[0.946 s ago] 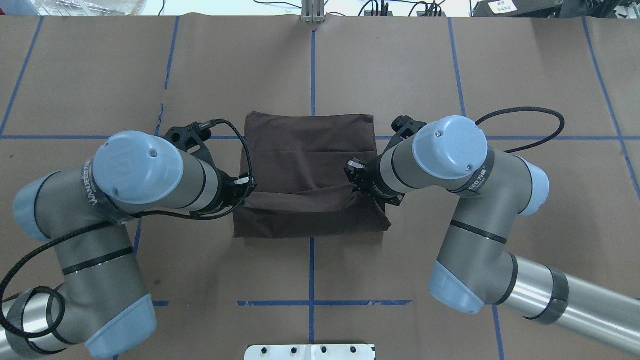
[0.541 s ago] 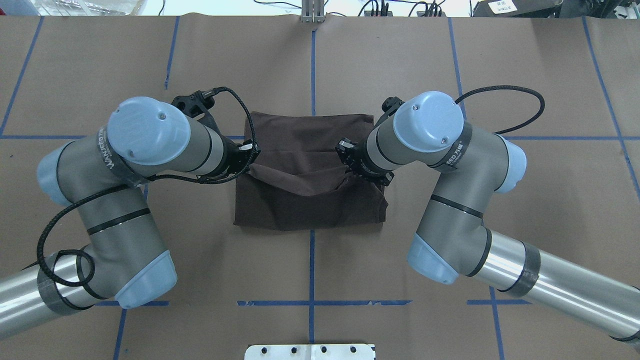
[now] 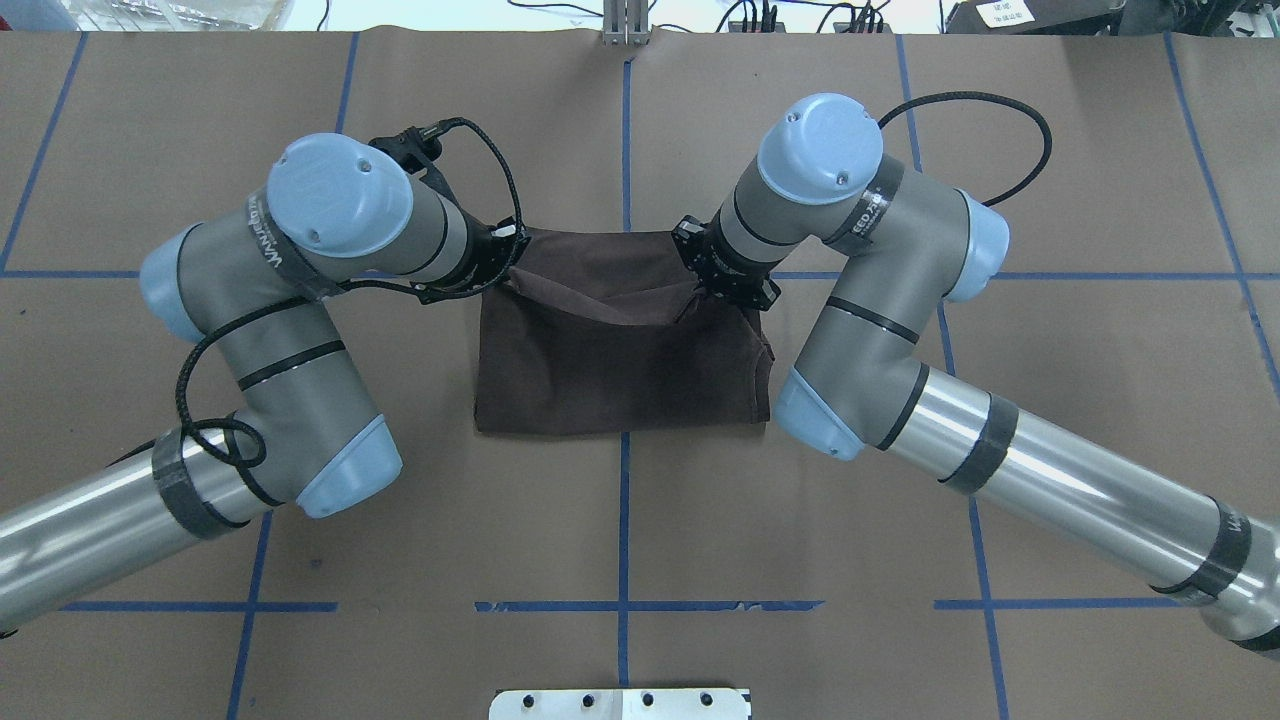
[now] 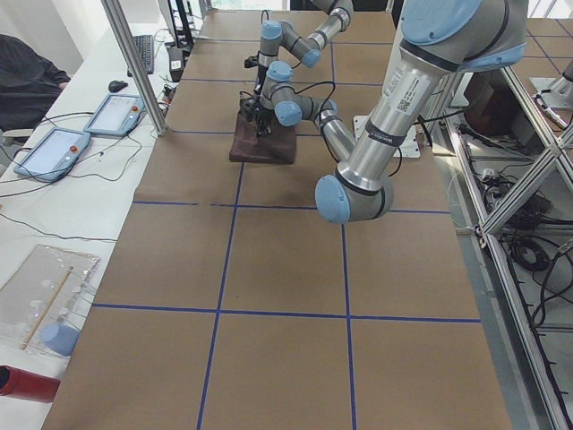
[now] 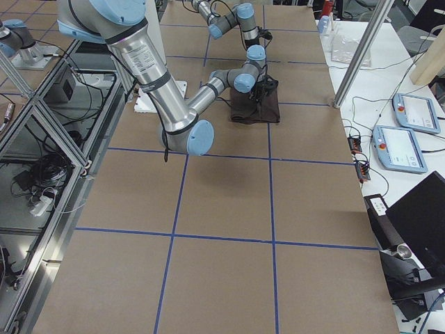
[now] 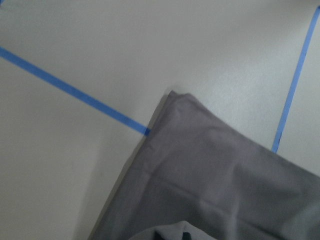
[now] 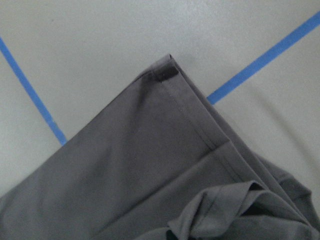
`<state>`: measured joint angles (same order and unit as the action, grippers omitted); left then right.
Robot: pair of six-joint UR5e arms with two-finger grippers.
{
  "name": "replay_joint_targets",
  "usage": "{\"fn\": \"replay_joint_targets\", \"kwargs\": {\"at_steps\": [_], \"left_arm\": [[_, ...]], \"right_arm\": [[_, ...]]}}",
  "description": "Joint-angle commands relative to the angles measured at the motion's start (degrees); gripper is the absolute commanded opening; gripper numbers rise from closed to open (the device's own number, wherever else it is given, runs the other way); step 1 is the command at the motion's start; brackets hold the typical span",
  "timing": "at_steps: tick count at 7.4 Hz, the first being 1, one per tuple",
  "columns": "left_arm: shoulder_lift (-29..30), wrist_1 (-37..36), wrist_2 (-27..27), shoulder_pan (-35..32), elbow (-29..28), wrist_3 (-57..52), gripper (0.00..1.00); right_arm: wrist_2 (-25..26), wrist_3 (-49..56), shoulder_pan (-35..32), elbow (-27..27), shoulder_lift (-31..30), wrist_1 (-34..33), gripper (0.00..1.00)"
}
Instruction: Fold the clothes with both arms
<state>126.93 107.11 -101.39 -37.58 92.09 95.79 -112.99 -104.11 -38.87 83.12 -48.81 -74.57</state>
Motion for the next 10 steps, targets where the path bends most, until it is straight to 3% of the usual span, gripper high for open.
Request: {"fn": "replay_joint_targets", "kwargs": {"at_steps": [1, 2, 4, 5, 7, 10], "left_arm": [[7.68, 11.23, 0.06, -6.14, -17.64, -3.57, 1.0], [8.68, 13.63, -0.03, -10.1, -21.99, -9.08, 1.0], [6.68, 13.83, -3.52, -13.04, -22.65, -15.27, 1.0], [5.71, 13.75, -6.24, -13.3, -21.87, -17.29, 1.0], [-3.2, 12.87, -14.49, -18.9, -12.08, -25.94, 1.0], [-19.04, 12.43, -16.9, -29.53, -2.8, -53.43, 1.0]], "right_arm": [[-2.57, 6.15, -5.04, -11.61, 6.67, 0.38, 1.0], [-6.85, 10.55, -9.25, -19.15, 10.72, 0.56, 1.0], [-11.78, 14.81, -12.71, -20.81, 11.37, 0.65, 1.0], [-11.9, 15.25, -12.29, -19.07, 11.37, 0.48, 1.0], [-12.6, 24.07, -14.11, -13.81, 8.06, -1.44, 1.0], [-12.51, 56.2, -24.02, -4.13, -4.75, -10.15, 1.0]]}}
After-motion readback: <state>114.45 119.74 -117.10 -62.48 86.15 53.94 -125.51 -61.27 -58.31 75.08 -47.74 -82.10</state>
